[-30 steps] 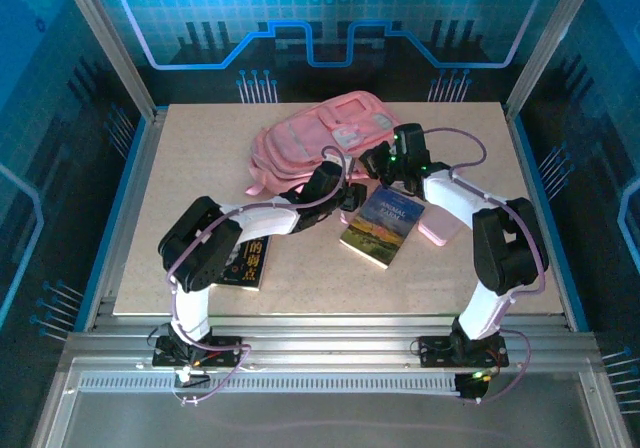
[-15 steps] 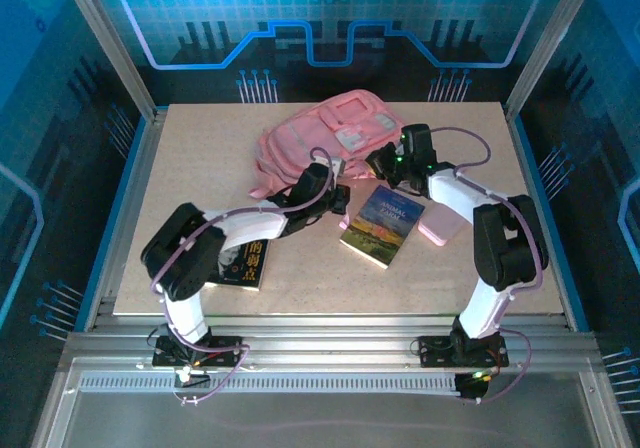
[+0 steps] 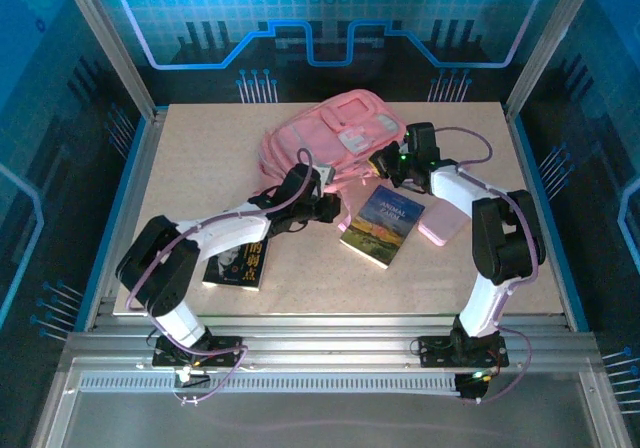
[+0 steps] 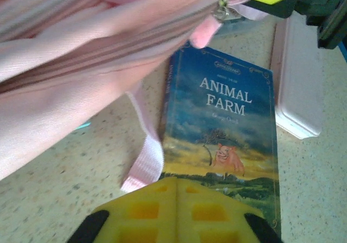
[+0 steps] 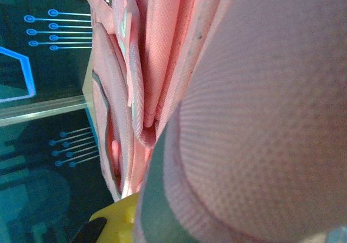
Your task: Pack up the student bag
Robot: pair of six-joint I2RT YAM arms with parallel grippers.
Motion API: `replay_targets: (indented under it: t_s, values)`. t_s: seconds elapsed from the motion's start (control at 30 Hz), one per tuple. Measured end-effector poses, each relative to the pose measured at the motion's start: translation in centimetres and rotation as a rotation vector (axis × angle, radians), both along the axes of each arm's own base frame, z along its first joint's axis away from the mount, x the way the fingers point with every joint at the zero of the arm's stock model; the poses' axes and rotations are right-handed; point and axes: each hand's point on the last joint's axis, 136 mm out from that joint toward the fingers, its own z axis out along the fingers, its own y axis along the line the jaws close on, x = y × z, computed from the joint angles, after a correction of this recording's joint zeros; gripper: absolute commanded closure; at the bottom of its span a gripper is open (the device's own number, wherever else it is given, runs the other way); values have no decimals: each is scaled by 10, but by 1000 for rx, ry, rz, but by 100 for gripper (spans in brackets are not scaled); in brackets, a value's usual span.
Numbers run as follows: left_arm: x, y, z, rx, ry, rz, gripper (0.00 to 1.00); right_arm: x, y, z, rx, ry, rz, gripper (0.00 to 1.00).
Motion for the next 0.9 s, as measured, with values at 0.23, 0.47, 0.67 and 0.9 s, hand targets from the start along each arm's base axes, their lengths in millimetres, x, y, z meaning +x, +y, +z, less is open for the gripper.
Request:
replay_targets:
  t_s: [0.23,0.47,0.67,0.9]
  values:
    - [24,-42,9,-34,-109,-55,60,-6,16,4,18,86,-30,100]
    - [66,-50,44,-16,-270,6,56,-8,21,17,19,94,-30,100]
    - [73,-50,50,-6,-307,16,47,-4,20,26,14,83,-39,100]
    - [76,-50,56,-7,-300,22,50,-1,20,37,12,79,-43,100]
